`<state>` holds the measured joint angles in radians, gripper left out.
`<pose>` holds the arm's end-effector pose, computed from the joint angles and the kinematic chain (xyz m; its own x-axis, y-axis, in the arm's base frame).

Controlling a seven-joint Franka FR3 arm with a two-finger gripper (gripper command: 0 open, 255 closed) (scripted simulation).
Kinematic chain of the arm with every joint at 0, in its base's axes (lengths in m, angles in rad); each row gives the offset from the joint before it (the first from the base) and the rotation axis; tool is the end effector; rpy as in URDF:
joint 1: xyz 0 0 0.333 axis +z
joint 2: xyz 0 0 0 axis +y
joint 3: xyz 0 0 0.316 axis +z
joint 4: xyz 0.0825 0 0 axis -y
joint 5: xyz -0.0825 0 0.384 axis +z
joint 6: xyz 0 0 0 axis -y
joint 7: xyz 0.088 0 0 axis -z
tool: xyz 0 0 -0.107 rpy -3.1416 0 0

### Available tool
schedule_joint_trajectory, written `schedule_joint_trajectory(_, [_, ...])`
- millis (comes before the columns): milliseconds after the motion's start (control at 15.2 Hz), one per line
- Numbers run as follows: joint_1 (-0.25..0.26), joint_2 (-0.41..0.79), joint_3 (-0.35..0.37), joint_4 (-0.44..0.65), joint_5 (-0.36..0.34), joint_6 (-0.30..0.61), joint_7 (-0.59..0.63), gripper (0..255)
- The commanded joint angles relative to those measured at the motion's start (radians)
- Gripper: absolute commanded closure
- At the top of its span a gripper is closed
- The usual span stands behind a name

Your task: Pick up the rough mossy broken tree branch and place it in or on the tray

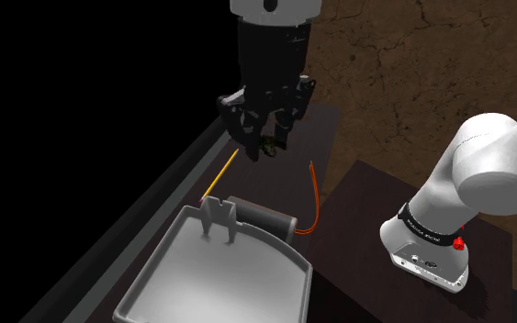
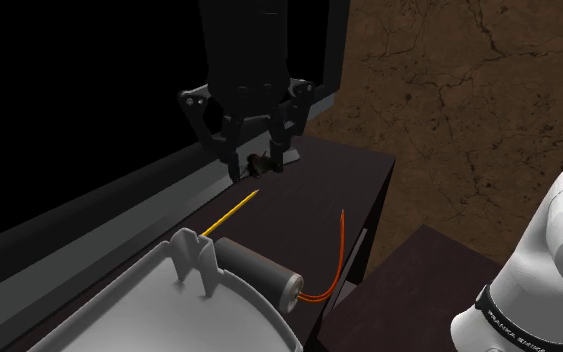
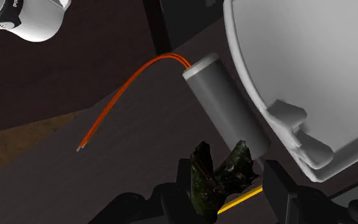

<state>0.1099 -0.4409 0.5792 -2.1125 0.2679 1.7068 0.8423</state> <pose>0.3029 0.3267 0.5567 0.9703 -0.2391 -0.0380 -0.2392 -0.9710 -0.0004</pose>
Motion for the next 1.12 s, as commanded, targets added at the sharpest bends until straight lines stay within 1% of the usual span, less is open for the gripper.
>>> schedule_joint_trajectory(0, [0.01,0.016,0.039,0.03,0.007,-0.006,0.053,255])
schedule_joint_trajectory(198, [0.017,0.068,0.111,0.086,0.002,0.001,0.14,255])
schedule_joint_trajectory(396, [0.019,0.136,0.19,0.152,-0.02,0.009,0.235,255])
schedule_joint_trajectory(594, [0.02,0.223,0.276,0.229,-0.065,0.016,0.341,255])
schedule_joint_trajectory(726, [0.023,0.295,0.336,0.284,-0.113,0.019,0.419,255])
schedule_joint_trajectory(1056, [0.027,0.295,0.34,0.217,-0.11,0.086,0.416,255])
